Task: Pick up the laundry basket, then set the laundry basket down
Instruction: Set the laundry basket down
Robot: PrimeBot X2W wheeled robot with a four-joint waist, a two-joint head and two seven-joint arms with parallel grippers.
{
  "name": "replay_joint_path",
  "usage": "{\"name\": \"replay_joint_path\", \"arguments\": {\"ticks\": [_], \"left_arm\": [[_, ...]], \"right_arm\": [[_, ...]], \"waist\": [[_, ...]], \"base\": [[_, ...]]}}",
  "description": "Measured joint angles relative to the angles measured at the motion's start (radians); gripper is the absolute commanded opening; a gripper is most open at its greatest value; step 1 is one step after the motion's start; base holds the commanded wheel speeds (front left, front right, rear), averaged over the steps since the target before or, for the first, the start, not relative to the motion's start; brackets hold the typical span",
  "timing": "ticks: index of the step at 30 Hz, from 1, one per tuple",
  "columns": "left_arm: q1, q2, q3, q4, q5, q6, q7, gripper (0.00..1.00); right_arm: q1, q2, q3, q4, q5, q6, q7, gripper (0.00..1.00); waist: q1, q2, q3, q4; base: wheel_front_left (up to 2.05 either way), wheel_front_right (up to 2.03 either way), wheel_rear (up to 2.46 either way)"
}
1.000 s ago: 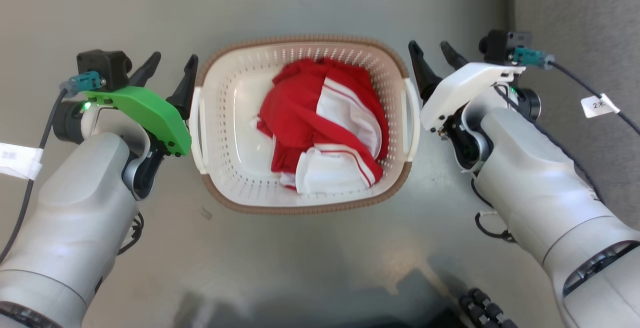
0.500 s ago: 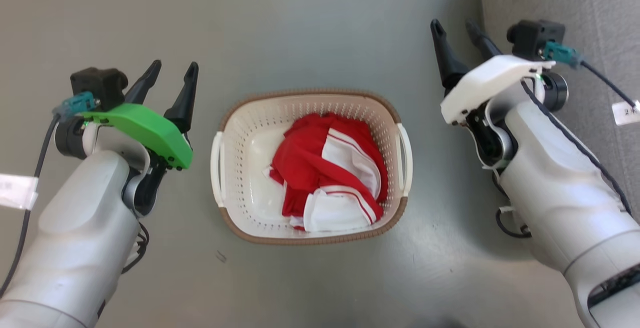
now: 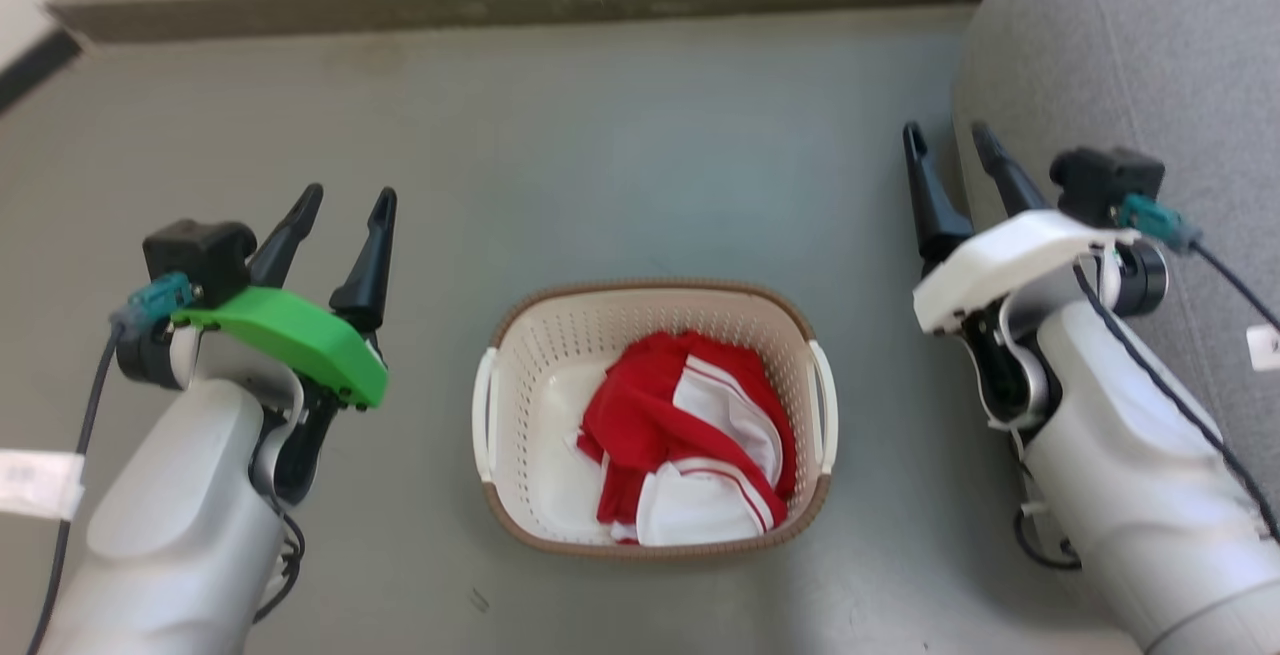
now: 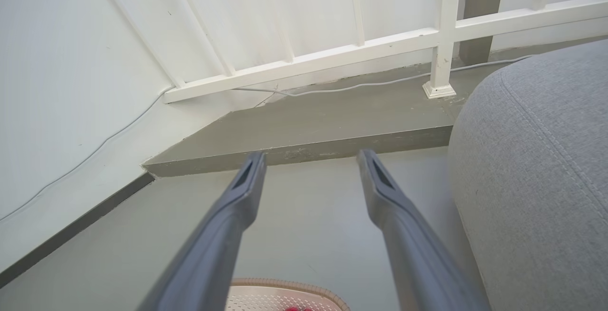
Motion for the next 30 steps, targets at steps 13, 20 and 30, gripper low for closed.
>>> {"name": "replay_joint_path", "arguments": {"ticks": [13, 20, 30], "left_arm": [[0.213, -0.003, 0.119, -0.128, 0.100, 0.051, 0.000, 1.00], [0.270, -0.023, 0.178, -0.222, 0.151, 0.061, 0.000, 1.00], [0.365, -0.043, 0.261, -0.309, 0.198, 0.068, 0.000, 1.00]], "right_arm": [[0.196, 0.004, -0.080, -0.137, -0.072, -0.009, 0.000, 1.00], [0.284, 0.003, -0.123, -0.197, -0.107, -0.020, 0.000, 1.00], [0.355, 0.006, -0.141, -0.256, -0.159, -0.026, 0.000, 1.00]], "waist": [[0.0000, 0.0000, -0.178, 0.028], [-0.0001, 0.0000, -0.228, 0.039], [0.0000, 0.0000, -0.242, 0.044]], "base": [[0.00, 0.00, 0.00], [0.00, 0.00, 0.00], [0.00, 0.00, 0.00]]}}
